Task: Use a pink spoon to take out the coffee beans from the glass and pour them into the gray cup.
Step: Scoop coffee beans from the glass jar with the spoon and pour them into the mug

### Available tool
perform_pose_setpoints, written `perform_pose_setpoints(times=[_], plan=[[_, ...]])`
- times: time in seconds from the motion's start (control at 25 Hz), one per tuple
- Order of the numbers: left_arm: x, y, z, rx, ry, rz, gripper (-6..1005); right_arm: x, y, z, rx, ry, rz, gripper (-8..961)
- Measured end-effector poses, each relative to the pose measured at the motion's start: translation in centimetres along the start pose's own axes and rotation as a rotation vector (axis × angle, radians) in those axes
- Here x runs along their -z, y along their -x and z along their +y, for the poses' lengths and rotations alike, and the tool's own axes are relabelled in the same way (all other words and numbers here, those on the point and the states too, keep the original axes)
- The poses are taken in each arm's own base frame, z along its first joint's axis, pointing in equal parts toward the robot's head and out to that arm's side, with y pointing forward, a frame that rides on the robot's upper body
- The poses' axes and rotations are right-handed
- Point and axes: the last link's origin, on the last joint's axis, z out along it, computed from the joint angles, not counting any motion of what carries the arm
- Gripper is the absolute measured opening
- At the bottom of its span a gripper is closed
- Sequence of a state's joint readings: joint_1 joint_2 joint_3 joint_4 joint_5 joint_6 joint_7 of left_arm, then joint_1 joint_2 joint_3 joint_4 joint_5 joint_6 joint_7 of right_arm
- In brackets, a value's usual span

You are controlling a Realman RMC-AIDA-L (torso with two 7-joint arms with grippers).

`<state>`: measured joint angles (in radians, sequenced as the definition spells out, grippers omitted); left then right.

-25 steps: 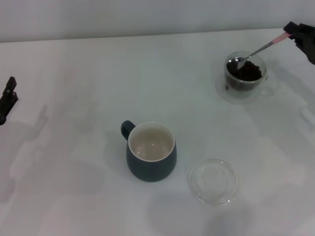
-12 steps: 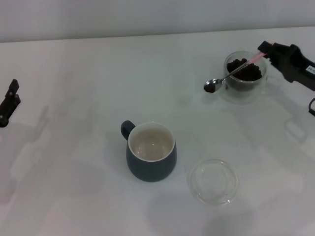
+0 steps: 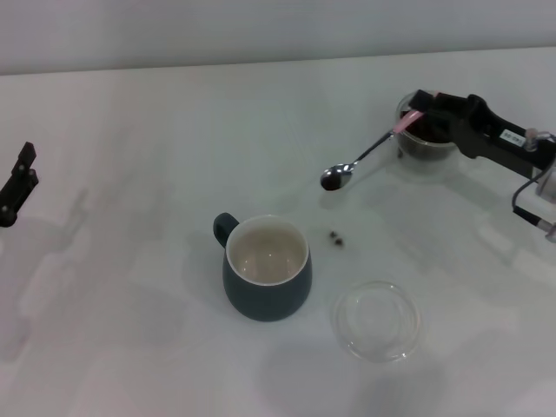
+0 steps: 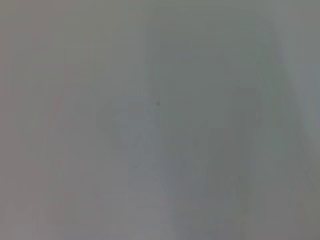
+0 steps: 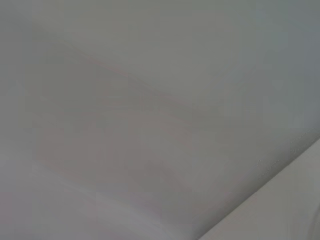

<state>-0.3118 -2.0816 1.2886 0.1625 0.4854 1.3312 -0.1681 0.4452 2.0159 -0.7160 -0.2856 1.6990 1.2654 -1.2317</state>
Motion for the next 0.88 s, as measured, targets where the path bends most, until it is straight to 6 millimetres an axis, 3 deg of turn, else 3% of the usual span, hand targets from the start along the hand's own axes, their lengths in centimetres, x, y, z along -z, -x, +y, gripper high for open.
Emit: perform_pose_setpoints(times=[0.64,0.88], plan=[[0.3,0.1,0.1,-0.006,-0.001,-0.005,750,-2.1,-2.7,2.1,-0.030,0.120,0.127,174],[0.3,0.1,0.1,-0.006,0.000,-0.006,749,-2.7,-3.5,3.3,0.047,0.190,0.174,175]])
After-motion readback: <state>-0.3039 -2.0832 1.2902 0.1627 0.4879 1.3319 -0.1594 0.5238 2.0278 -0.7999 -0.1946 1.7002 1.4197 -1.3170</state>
